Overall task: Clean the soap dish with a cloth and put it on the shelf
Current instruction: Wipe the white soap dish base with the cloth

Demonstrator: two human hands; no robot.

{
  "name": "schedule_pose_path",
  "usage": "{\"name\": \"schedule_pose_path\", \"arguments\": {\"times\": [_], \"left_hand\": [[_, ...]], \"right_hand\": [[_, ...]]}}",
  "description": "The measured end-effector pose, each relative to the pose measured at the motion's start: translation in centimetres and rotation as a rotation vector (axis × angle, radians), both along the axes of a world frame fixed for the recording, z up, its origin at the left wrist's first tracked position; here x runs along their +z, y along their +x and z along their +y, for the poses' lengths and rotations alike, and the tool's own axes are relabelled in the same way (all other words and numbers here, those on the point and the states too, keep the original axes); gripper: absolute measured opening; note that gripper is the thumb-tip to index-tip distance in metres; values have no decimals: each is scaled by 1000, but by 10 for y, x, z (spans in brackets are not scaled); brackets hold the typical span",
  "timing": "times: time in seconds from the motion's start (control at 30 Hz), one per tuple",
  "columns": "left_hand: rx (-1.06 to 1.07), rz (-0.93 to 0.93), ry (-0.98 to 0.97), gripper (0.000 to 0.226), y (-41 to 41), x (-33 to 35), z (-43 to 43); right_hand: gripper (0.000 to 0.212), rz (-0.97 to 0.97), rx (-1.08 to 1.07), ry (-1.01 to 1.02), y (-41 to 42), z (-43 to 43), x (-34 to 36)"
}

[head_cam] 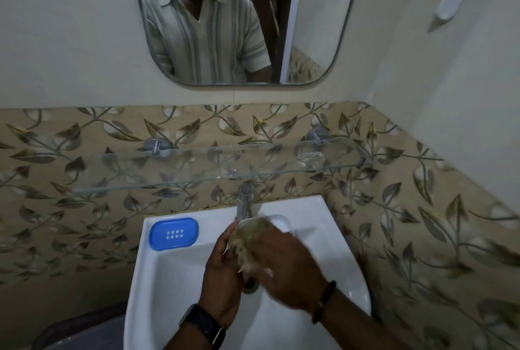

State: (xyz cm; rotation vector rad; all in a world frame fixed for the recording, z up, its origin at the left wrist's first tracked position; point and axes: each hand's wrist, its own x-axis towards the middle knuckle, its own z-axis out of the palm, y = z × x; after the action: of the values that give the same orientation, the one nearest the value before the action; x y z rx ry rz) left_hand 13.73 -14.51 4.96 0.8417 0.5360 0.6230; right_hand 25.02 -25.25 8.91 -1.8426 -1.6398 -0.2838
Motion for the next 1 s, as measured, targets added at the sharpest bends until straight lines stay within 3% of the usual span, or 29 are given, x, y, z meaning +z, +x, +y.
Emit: {"name": "schedule_pose_path", "arguments": {"times": [0.07, 0.13, 0.3, 0.4, 0.53, 0.6, 0.7, 0.83, 0.93, 1.0], "left_hand": [[-7, 4, 48, 48, -3, 0, 7], [-42, 18, 77, 40, -9, 0, 17], [-62, 36, 89, 41, -21, 7, 29], [-42, 26, 99, 40, -28, 9, 29], [-88, -2, 91, 41, -41, 10, 35], [-128, -5, 109, 43, -46, 16, 39], [-141, -19, 130, 47, -49, 24, 39], [-112, -31, 121, 48, -50, 25, 30], [-56, -35, 80, 48, -56, 23, 32], [-51, -37, 77, 50, -59, 24, 35]], "right_hand": [[43, 62, 78, -96, -12, 1, -8], [54, -45, 35, -155, -9, 1, -9], [64, -308, -246, -237, -10, 5, -4], [63, -247, -348, -255, -28, 15, -4], [58, 22, -52, -199, -49, 27, -3], [59, 38, 83, -206, -47, 28, 1], [42, 20, 195, -192, -31, 27, 15], [38, -153, 189, -213, -19, 20, 21], [44, -407, -35, -302, -17, 16, 21], [53, -465, -164, -368, -23, 15, 20]]}}
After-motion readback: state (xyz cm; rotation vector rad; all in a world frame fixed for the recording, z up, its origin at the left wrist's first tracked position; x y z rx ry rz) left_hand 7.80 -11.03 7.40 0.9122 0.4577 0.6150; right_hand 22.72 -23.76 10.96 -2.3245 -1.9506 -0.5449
